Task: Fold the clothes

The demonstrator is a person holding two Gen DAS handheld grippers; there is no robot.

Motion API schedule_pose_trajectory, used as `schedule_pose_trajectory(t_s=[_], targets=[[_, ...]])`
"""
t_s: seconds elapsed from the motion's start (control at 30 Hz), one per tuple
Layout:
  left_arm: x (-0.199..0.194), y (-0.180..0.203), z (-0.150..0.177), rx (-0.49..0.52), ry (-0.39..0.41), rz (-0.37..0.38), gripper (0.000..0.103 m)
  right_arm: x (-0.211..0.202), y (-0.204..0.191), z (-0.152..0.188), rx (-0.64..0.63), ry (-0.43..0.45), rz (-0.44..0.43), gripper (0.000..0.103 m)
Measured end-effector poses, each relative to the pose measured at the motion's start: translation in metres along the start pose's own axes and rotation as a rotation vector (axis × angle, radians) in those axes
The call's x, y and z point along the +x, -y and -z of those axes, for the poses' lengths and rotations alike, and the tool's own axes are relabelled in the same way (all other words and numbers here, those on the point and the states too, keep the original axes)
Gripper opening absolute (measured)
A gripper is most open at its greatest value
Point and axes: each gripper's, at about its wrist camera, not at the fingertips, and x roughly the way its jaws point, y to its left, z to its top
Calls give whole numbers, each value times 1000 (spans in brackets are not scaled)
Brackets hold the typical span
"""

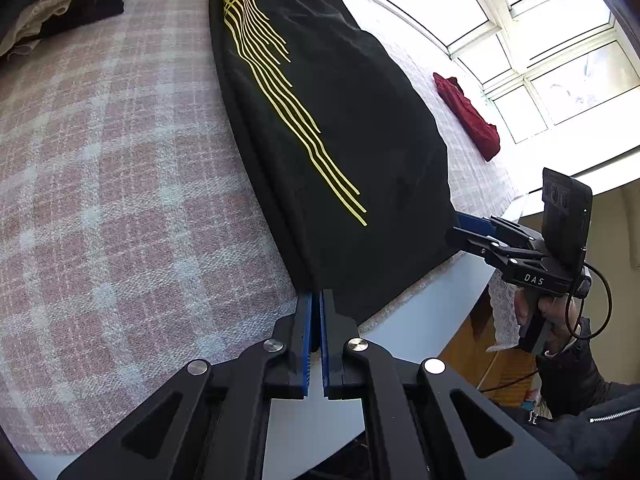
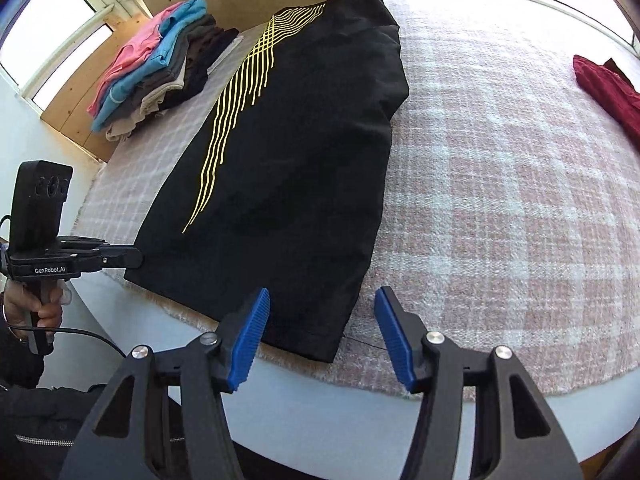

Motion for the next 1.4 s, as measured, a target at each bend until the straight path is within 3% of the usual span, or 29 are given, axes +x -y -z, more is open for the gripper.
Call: schedule_pose_trajectory(t_s=[0.03,0.1,0.17,0.23,0.43,0.57,0.7,0.77,0.83,0.9,1.0,1.07,1.2,1.33,1.4], targets=[[2,0,-1,1,-3,5,3,-1,-2,2,-12,4,13,51],[1,-2,-1,2,-7,22,3,-2,-6,7,-38,5,28,28],[0,-4,-2,1,-10,44,3,-2,-10,10,-62,9,36,24],[-3,-7,-4,-5,-3,89,3,-1,-8,8,-49,3,19,12],[-39,-5,-19,1,84,268,3,-6,4,-3,52,-26,-99,8],[-72,6,-47,45,191,315,3,-44,13,-24,125,82,-192,7],[-94,24,-55,115,241,353,3,-73,17,-48,162,171,-250,7],[-95,33,-47,164,224,328,3,-82,12,-52,147,184,-257,7],[-89,36,-37,203,191,269,3,-85,4,-48,96,169,-193,7],[-75,27,-31,179,158,238,3,-80,2,-40,66,141,-109,11],[-58,3,-29,113,132,181,3,-52,21,-22,213,43,-169,22],[-55,-15,-30,61,138,176,3,-36,24,-10,268,28,-187,24],[-51,-37,-35,15,142,139,3,-11,18,9,290,16,-202,24],[-48,-54,-37,-39,145,142,3,1,7,16,244,17,-129,24],[-45,-60,-39,-40,136,129,3,3,7,14,254,32,-154,24]])
